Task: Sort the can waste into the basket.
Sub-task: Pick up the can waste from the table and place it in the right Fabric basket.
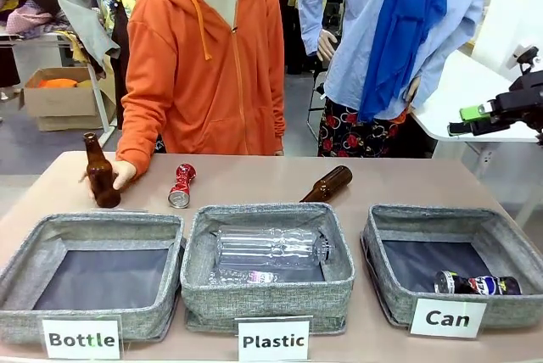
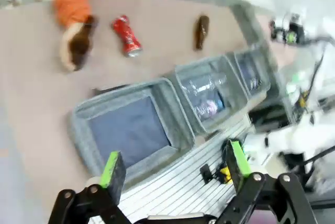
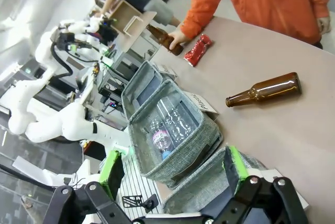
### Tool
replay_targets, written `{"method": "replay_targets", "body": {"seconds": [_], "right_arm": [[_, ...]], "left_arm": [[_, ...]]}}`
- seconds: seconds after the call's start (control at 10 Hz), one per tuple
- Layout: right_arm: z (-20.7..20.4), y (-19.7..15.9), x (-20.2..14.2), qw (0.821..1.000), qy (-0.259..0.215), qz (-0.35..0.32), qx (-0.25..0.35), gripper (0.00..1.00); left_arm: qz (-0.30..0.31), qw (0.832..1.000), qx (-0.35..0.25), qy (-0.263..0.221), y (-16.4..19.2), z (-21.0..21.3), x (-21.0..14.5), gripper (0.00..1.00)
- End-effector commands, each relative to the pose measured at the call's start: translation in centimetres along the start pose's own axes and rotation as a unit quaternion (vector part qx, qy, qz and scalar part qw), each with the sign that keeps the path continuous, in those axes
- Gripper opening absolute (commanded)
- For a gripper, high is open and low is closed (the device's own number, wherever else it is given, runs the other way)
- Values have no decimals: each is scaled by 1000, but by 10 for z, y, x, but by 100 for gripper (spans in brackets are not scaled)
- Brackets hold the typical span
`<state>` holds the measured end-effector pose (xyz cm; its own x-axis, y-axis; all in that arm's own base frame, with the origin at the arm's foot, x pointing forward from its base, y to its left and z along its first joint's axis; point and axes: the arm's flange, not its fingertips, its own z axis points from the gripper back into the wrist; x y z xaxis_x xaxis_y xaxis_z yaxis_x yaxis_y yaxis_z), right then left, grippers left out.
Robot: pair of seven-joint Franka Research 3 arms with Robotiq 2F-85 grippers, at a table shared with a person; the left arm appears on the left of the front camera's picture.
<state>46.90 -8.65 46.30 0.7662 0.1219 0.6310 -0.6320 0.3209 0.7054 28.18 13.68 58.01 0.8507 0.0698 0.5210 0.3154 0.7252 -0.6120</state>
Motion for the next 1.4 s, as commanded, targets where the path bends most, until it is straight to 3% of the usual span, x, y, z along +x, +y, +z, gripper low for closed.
{"method": "replay_targets", "body": {"seconds": [0.0, 0.3, 0.6, 0.8, 1.1, 1.3], "right_arm": [[-1, 4, -2, 1000, 0, 3, -9, 100], [-1, 4, -2, 1000, 0, 3, -9, 100], [-1, 4, -2, 1000, 0, 3, -9, 100], [-1, 4, -2, 1000, 0, 3, -9, 100], [-1, 4, -2, 1000, 0, 3, -9, 100], [-1, 4, -2, 1000, 0, 3, -9, 100]], "left_arm": [[81, 994, 1, -71, 40, 31, -19, 100], [183, 972, -28, -143, 110, 63, -83, 100], [240, 956, -39, -167, 144, 71, -120, 100], [220, 963, -16, -156, 132, 67, -102, 100], [157, 986, 4, -51, 94, 3, -30, 100], [148, 989, 9, -23, 87, -19, -11, 100]]}}
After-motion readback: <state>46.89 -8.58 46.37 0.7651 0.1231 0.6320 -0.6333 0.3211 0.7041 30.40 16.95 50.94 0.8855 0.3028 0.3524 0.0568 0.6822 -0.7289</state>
